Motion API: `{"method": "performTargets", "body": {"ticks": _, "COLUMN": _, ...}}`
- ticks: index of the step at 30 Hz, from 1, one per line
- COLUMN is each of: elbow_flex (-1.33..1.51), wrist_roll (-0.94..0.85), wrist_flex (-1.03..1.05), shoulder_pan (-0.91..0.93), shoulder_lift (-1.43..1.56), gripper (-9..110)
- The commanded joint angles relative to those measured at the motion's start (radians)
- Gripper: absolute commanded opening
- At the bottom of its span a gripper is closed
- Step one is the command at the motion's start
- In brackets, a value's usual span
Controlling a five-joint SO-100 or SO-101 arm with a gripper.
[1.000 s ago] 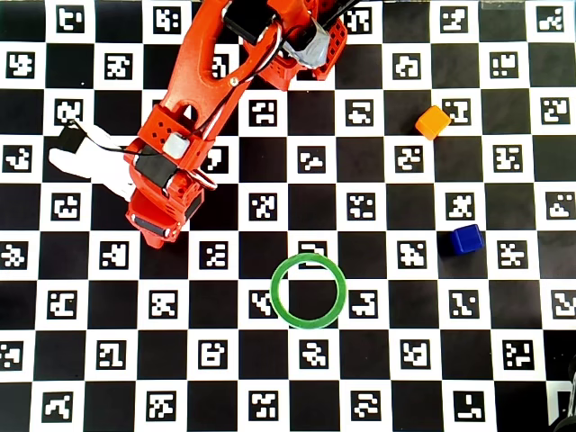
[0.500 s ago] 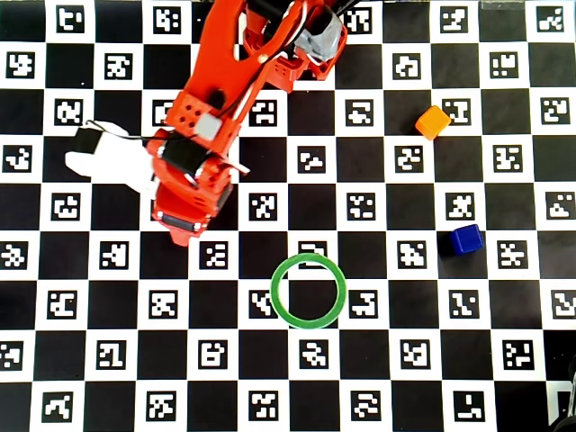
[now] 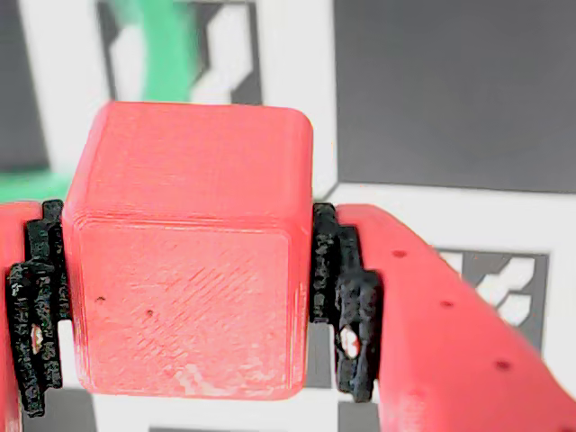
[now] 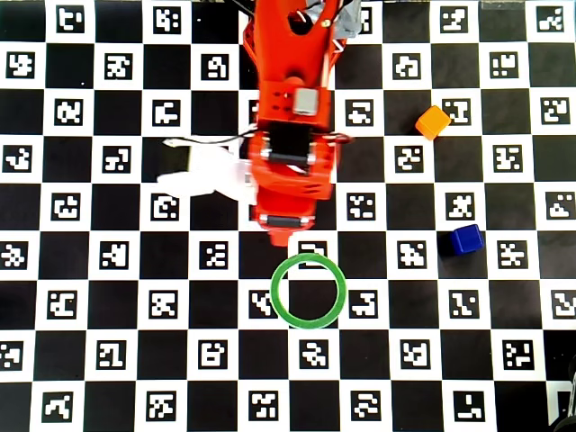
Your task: Grab the red cube then put it in the green circle then put the blue cube on top and finally the orange cube on top
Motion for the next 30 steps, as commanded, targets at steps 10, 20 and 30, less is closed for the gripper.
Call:
{"method": "performTargets", "body": {"ticks": 10, "elbow_flex": -0.236, "wrist_roll": 0.023, "wrist_flex": -0.083, "shoulder_pan": -0.077, "shoulder_lift": -0.242, "gripper": 8}}
{"method": "performTargets", "body": {"ticks": 20, "elbow_flex": -0.236, "wrist_roll": 0.015, "wrist_flex": -0.222, "shoulder_pan": -0.084, "shoulder_lift": -0.351, "gripper": 8}}
{"method": "performTargets", "body": {"ticks": 30, "elbow_flex": -0.179, "wrist_roll": 0.012, "wrist_flex": -0.334, "shoulder_pan": -0.08, "shoulder_lift": -0.38, "gripper": 8}}
